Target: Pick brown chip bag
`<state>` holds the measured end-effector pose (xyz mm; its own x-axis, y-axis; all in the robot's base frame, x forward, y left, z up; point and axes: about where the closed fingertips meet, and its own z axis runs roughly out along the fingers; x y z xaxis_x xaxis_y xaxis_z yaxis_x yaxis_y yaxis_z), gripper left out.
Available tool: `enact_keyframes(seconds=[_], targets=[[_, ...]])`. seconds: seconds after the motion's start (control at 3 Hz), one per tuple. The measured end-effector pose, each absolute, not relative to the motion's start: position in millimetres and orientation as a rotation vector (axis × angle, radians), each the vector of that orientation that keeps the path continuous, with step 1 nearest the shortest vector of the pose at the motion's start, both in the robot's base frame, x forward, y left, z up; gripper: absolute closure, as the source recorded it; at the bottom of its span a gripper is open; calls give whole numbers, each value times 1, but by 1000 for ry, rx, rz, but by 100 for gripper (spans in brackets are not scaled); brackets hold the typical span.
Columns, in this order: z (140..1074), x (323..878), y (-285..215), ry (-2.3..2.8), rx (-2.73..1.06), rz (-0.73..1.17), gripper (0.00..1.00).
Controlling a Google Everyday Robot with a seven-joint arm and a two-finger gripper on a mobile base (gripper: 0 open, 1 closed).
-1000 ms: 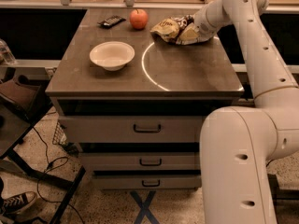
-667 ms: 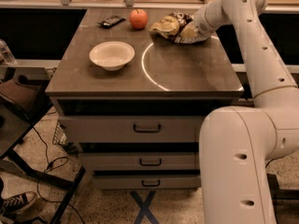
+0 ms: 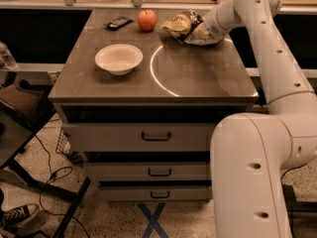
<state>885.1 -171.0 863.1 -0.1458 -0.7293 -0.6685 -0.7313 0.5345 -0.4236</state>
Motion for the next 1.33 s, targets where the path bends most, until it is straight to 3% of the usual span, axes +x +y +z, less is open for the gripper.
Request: enact_keyframes(seconds=[0.67,1.33], targets=[[864,885,-171,1879,-1198,3,100],[962,861,-144,1749,-1242,-47,100]])
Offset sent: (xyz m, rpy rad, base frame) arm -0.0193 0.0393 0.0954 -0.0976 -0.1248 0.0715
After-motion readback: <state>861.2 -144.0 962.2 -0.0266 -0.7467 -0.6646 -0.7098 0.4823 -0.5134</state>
